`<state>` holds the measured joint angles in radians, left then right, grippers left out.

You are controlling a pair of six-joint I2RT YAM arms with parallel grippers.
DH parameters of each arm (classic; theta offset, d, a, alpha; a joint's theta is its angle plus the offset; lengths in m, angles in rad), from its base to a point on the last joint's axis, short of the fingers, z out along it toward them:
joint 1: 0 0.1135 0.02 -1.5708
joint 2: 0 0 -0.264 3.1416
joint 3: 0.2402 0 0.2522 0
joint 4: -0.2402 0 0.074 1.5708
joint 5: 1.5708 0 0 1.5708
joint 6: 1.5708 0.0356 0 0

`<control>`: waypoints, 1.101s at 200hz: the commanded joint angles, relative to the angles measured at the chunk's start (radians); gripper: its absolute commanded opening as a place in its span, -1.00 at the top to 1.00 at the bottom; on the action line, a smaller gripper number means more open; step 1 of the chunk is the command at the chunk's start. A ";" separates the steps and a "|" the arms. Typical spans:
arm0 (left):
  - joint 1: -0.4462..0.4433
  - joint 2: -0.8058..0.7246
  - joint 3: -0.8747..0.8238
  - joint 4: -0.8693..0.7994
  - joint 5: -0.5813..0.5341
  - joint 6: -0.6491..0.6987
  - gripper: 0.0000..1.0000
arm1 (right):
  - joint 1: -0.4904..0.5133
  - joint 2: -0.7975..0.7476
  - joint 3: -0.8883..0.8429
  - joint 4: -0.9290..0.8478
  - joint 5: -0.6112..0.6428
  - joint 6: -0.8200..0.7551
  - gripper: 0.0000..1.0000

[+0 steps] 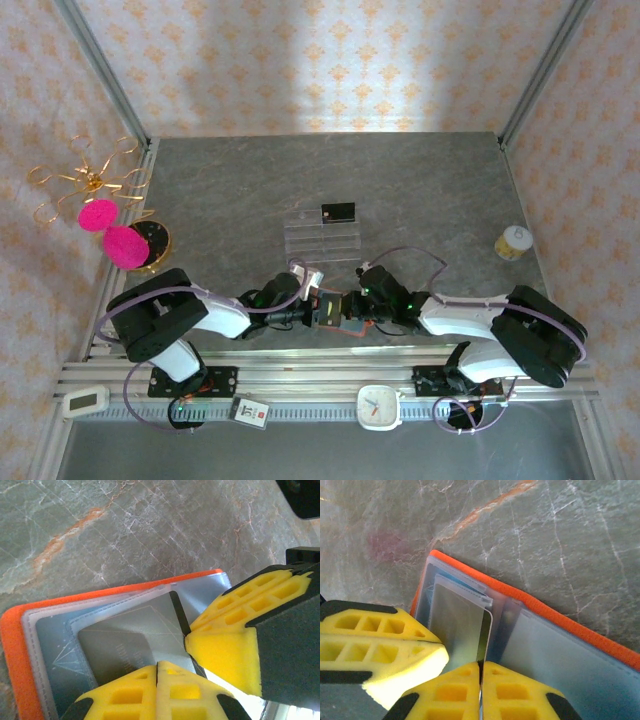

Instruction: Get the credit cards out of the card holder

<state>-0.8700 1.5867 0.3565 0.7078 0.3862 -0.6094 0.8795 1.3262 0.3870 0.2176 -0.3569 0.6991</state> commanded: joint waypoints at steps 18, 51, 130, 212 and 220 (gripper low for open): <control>0.011 0.010 -0.030 -0.047 -0.008 -0.010 1.00 | -0.003 -0.046 -0.017 -0.017 0.054 0.013 1.00; 0.020 -0.001 -0.050 -0.032 -0.009 -0.021 1.00 | -0.002 -0.098 -0.045 -0.060 0.077 0.032 1.00; 0.030 -0.045 -0.056 -0.003 0.030 -0.017 1.00 | -0.002 -0.150 -0.074 -0.027 0.057 0.030 1.00; -0.016 -0.007 0.031 -0.096 -0.003 0.017 1.00 | -0.002 -0.106 -0.076 0.004 0.046 0.030 1.00; -0.016 0.008 0.030 -0.098 -0.003 0.017 1.00 | -0.002 -0.104 -0.081 0.015 0.038 0.033 0.92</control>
<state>-0.8841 1.5505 0.3801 0.6544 0.4068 -0.6125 0.8799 1.2140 0.3077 0.2092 -0.3141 0.7330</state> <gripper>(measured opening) 0.041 0.026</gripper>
